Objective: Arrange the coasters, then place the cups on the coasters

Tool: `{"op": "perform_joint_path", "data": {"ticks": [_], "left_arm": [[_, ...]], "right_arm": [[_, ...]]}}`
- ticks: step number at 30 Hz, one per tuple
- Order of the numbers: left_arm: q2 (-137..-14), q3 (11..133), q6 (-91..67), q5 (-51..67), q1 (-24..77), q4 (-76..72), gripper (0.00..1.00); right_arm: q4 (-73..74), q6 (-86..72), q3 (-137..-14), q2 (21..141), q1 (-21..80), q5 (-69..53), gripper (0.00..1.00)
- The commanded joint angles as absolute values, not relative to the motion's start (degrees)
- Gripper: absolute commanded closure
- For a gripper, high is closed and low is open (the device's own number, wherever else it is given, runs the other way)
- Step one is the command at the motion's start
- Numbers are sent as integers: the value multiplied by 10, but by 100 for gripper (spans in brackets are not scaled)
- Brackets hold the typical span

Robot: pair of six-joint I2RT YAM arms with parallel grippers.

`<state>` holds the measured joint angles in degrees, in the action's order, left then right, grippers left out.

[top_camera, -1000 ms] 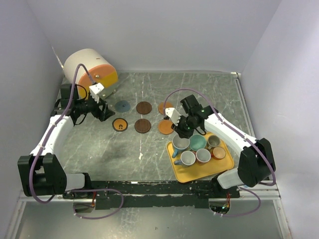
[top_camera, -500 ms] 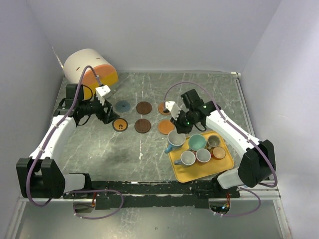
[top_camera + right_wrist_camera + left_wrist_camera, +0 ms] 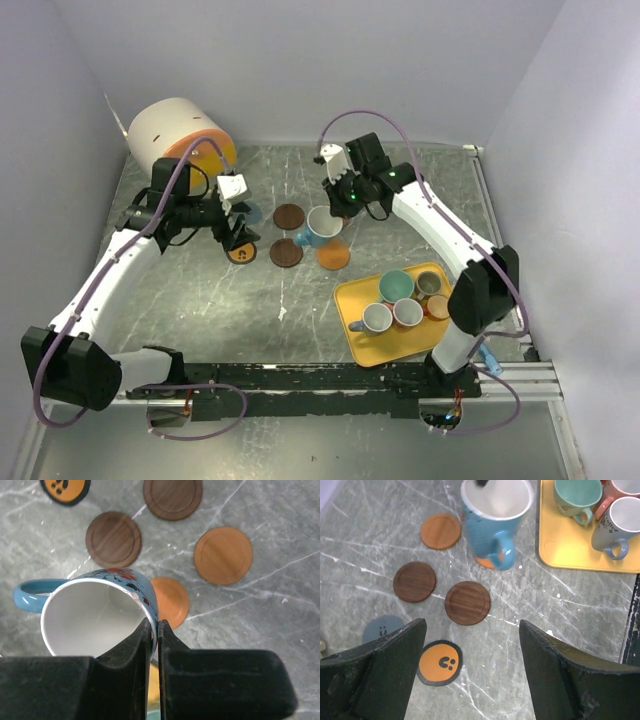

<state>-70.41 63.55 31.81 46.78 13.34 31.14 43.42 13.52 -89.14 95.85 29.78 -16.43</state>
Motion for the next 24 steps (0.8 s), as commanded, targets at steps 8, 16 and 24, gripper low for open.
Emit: {"op": "perform_joint_path", "data": {"ticks": [8,16,24], "left_arm": [[-759,725,372,355,223,364,15],[-802,716,346,274,280,312,20],[-842,725,324,237,305,291,36]], "right_arm": [[417,19,-1023,1036,331,-122,100],[412,8,-1027,1041,339,-120,100],[407,5,-1016,1036,343,-130,100]]}}
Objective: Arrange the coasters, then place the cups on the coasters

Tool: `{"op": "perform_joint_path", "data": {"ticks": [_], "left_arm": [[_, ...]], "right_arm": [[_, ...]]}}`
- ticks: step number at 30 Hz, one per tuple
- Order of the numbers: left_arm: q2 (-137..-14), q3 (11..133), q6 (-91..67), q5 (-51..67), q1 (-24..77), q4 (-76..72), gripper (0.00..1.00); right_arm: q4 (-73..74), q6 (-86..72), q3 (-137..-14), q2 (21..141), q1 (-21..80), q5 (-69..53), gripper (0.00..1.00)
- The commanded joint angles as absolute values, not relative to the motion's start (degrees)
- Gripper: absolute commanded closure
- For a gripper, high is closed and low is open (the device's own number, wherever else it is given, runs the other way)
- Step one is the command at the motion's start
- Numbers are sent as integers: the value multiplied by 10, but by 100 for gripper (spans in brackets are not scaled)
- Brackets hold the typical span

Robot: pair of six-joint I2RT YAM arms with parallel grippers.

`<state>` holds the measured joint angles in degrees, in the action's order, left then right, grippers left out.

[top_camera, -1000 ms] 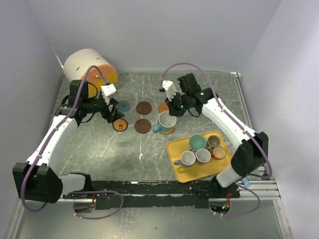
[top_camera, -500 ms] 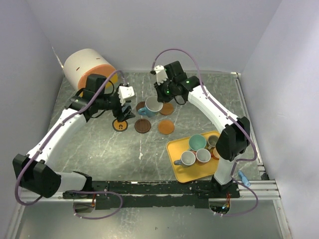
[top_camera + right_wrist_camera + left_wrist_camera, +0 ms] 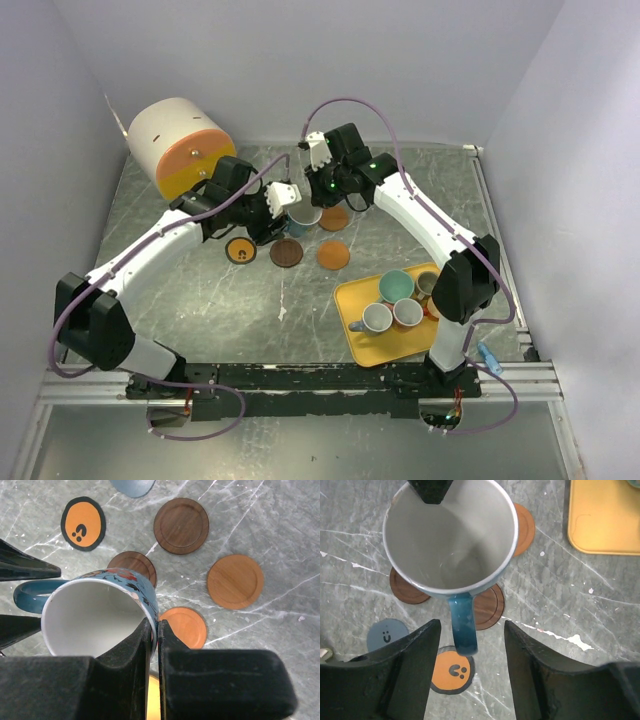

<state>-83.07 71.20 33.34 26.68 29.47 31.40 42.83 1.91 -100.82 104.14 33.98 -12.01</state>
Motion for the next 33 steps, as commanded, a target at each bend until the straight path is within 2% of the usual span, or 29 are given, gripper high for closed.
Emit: {"op": "perform_joint_path", "data": {"ticks": [1,7,11,13,14,16,22,24,29,33], "left_arm": [[-844,724,324,237,307,289,37],[-853,719,322,240,314,271,56],[-853,716,330,250,316,267,74],[-849,712,344,256,316,271,88],[-846,709,351,258,316,272,92],[-839,701,358,260,316,276,93],[-818,677,356,271,293,264,93],[-811,670,353,291,269,255,93],[-795,650,335,346,173,226,93],[-779,599,309,382,99,146,93]], "right_arm": [[407,5,-1015,1035,343,-132,100],[403,4,-1007,1029,343,-144,100],[403,6,-1006,1030,343,-153,100],[403,8,-1005,1030,344,-160,100],[403,11,-1005,1031,343,-165,100],[407,20,-1008,1033,343,-175,96],[411,39,-1004,1023,342,-197,66],[416,45,-1006,1019,340,-204,60],[418,55,-1008,1008,315,-237,58],[404,69,-986,987,286,-281,57]]}}
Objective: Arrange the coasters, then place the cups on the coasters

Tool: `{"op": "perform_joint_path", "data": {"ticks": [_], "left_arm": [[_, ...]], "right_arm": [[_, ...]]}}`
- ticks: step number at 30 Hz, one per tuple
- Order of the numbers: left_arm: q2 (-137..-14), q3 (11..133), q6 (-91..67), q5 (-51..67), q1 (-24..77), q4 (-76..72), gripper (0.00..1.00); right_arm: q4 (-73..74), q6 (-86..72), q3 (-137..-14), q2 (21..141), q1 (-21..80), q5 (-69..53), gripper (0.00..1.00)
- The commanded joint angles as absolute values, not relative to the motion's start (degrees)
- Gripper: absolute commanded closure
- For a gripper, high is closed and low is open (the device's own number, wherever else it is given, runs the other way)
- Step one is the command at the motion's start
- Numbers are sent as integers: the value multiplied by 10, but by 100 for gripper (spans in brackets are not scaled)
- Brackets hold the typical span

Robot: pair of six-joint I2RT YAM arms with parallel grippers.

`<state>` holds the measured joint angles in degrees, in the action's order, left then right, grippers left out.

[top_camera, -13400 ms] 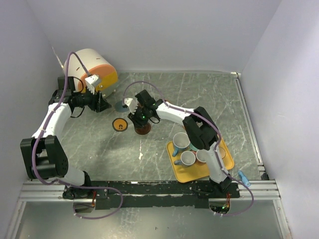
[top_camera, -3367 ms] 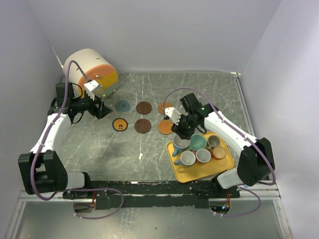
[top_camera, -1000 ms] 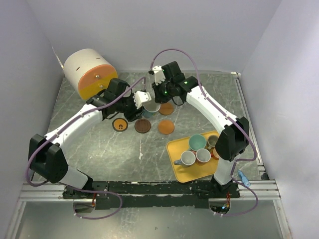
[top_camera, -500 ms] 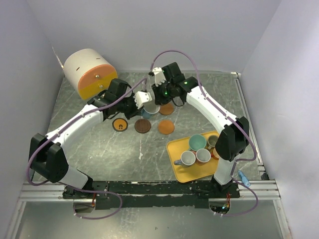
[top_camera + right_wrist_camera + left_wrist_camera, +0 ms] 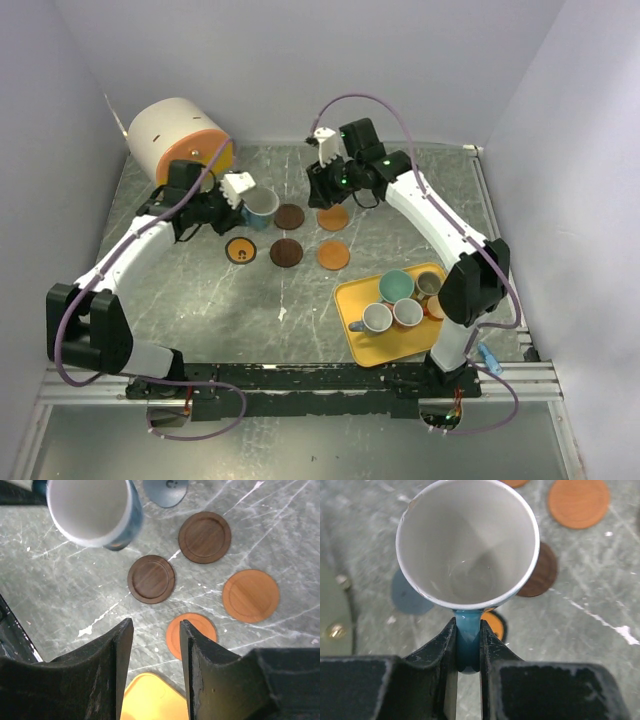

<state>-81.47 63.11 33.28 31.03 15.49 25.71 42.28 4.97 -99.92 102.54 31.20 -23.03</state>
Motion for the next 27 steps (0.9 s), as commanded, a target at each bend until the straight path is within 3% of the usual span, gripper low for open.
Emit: {"op": "perform_joint_path", "data": {"ticks": [1,12,27], "left_arm": [[-780,587,303,387,85,125,93],[-858,568,265,430,19,2,93],[-954,592,285,420,11,-33,93]], "right_arm": [[401,75,-981,983,272,-288,57],[355,129,-862,897,163,-390,56],[333,173,-727,794,85,-493,57]]}}
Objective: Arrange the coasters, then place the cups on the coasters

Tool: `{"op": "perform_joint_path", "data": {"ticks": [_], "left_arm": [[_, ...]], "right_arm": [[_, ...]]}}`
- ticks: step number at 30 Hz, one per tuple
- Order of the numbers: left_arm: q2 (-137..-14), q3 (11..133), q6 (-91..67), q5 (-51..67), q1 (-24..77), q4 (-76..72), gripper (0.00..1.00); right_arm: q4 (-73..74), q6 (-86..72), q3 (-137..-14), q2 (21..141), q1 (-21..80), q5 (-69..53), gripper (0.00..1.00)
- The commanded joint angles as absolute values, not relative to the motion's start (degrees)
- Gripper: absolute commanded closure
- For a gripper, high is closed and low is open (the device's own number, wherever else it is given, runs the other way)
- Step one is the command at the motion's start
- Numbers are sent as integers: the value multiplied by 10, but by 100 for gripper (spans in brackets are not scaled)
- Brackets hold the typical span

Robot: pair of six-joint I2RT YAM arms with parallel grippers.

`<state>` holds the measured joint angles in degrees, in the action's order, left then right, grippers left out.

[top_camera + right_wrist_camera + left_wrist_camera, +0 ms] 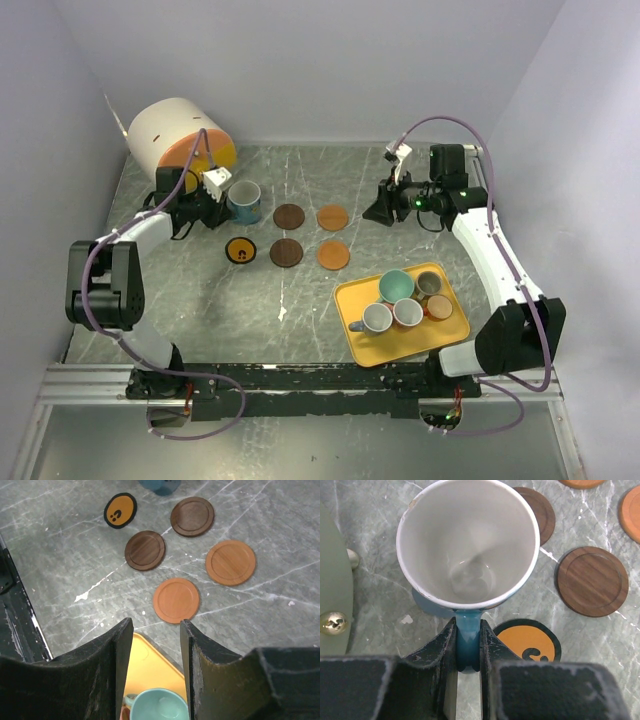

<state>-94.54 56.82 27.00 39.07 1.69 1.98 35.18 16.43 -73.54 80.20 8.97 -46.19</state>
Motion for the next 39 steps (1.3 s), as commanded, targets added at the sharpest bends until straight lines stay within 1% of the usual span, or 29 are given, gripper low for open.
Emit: {"op": "perform_joint_path", "data": {"ticks": [1,9,17,39], "left_arm": [[-959,594,289,420,11,-31,93],[-988,612,299,425,9,-29,93],[-987,622,284,445,-6,-37,93],[-1027,642,307,443,-15,-11,93]], "right_arm": [[333,172,-727,795,85,-493,57],[326,164,-723,800,83,-498,57],[321,165,-711,801,82,-498,57],[323,169,-702,791,81,-492,57]]}}
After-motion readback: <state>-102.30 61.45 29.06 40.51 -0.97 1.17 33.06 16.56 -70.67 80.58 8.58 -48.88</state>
